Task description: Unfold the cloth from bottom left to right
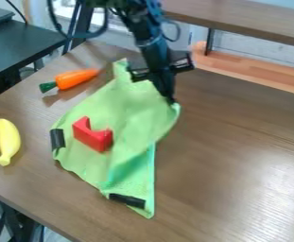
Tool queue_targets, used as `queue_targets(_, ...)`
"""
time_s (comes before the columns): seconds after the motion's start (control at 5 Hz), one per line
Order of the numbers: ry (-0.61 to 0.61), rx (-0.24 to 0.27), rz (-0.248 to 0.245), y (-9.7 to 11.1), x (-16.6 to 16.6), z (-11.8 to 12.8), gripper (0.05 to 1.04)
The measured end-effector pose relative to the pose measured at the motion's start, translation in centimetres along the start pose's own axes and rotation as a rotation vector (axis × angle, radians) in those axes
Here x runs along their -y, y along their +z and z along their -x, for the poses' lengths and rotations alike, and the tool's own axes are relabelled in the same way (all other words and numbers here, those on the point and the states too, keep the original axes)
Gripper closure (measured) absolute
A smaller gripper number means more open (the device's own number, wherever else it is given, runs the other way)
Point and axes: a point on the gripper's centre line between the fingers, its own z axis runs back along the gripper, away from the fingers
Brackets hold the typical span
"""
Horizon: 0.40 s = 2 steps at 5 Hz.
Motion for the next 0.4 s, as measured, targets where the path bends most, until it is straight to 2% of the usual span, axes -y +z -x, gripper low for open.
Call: queue_targets(0.4,-0.006,0.026,0.012,-3.6,4.1,-0.2,1.032)
